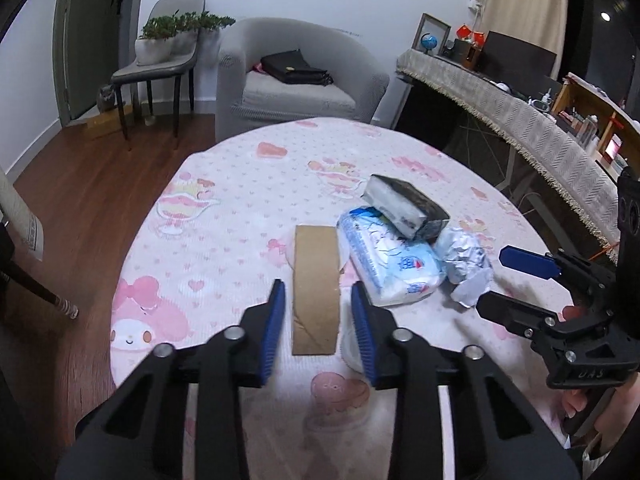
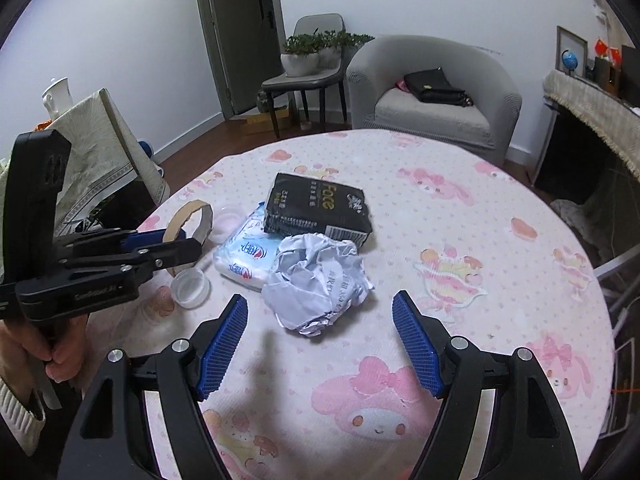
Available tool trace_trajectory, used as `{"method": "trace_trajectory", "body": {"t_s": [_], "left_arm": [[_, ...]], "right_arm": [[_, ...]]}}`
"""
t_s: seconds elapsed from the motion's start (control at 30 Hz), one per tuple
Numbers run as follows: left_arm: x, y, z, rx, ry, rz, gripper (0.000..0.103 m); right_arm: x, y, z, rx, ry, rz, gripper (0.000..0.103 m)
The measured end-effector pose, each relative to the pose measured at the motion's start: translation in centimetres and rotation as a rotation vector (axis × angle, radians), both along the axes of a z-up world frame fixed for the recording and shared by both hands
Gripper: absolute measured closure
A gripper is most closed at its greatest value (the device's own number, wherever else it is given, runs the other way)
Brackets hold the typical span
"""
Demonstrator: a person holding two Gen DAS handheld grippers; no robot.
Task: Collect trash
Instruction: 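Grasp the brown tape roll with the left tool while the right tool grasps the crumpled foil, then carry the tape roll and foil over the teal bin and open both tools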
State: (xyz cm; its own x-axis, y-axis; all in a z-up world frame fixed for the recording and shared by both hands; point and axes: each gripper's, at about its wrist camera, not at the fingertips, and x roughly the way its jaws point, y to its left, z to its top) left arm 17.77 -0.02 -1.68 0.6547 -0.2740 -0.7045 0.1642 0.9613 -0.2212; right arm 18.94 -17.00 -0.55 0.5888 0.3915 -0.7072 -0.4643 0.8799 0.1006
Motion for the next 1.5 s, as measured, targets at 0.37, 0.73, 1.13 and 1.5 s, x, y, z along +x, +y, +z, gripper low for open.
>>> {"method": "trace_trajectory", "body": {"t_s": [0.37,0.73,1.13,1.5], "left_arm": [[-0.3,0.7,0.2,-0.046,-0.011,0.004,0.081],[-2.1,2.5,1.5,-0.036,-0.038,0.024,0.081],[-6.1,4.2,2.4,-0.008,-0.052,0.054,0.081],[-9.8,6.5,1.0,0.055,-0.015,0.108,0.081]], "right_arm": [[1.8,0.0,-0.5,0.018,0.050,-0.029,0.027],[2.8,1.2,-0.5,0.035,0.072,-0.025,0.046],[-0.8,0.7,1.1,0.056,0.008,-0.062,0.046],[-4.6,5.2,1.8,0.082,-0.020,0.044,0.046]]}}
